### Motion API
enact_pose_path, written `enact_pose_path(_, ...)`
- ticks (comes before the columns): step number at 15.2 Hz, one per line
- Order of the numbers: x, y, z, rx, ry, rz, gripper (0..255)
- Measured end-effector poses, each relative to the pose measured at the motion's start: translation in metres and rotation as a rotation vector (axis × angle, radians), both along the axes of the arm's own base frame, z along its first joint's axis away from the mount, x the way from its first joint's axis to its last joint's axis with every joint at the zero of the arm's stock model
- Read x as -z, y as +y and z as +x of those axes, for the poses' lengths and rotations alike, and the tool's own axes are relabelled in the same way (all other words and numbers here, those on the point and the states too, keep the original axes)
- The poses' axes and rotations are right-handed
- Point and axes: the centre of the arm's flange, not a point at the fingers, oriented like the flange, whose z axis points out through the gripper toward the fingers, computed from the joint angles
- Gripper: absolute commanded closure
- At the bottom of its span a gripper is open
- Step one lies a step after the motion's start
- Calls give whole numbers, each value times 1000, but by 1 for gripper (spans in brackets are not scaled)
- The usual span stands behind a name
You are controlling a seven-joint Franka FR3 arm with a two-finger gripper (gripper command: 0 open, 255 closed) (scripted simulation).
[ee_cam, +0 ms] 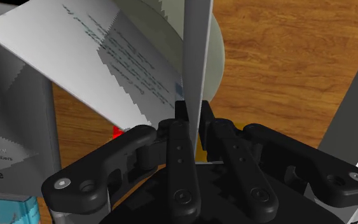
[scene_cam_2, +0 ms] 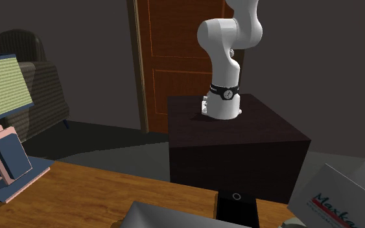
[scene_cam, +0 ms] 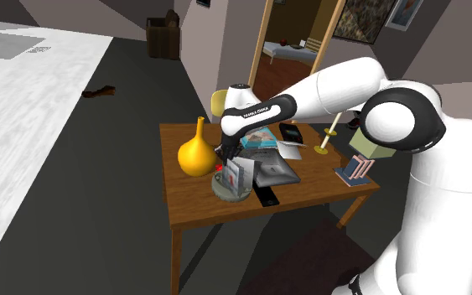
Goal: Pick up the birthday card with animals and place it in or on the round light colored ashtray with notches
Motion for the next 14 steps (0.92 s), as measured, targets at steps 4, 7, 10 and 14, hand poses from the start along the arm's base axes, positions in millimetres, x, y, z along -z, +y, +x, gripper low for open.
enact_pose_path(4, 5, 0, -1, 0, 9, -1, 0)
enact_pose_path(7, 6, 1, -2, -1, 11, -1, 0)
enact_pose_path(10, -20, 2, -3, -1, 10, -1, 0)
enact_pose_path(14, -43, 2, -1, -1, 10, -1, 0)
